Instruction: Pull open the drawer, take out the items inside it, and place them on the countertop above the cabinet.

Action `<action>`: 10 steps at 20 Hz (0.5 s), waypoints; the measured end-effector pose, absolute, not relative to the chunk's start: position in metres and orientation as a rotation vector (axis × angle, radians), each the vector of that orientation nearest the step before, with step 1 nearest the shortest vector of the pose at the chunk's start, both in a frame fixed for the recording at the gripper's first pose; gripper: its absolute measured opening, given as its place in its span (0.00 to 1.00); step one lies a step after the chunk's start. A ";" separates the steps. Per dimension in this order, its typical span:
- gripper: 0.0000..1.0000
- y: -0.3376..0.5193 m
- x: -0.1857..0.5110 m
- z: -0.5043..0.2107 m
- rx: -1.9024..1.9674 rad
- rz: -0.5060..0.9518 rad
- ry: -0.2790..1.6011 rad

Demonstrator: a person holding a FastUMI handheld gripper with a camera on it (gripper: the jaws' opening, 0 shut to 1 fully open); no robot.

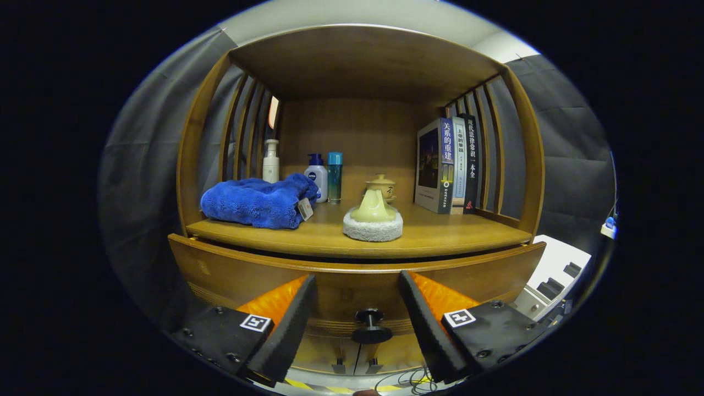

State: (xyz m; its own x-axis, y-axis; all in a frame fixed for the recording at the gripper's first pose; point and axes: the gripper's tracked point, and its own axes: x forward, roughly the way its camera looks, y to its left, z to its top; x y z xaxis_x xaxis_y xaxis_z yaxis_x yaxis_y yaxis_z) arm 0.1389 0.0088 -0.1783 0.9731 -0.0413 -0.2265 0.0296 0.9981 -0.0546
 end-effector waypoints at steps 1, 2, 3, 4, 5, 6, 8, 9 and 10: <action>0.98 0.009 0.142 -0.179 -0.049 -0.036 0.230; 0.98 0.009 0.145 -0.181 -0.045 -0.037 0.228; 0.98 0.009 0.148 -0.182 -0.047 -0.038 0.227; 0.98 0.009 0.151 -0.182 -0.048 -0.039 0.227; 0.98 0.009 0.154 -0.183 -0.047 -0.041 0.228; 0.98 0.010 0.153 -0.183 -0.044 -0.041 0.236; 0.98 0.010 0.153 -0.183 -0.062 -0.039 0.226; 0.98 0.010 0.153 -0.184 -0.073 -0.038 0.219; 0.99 0.010 0.154 -0.184 -0.083 -0.038 0.215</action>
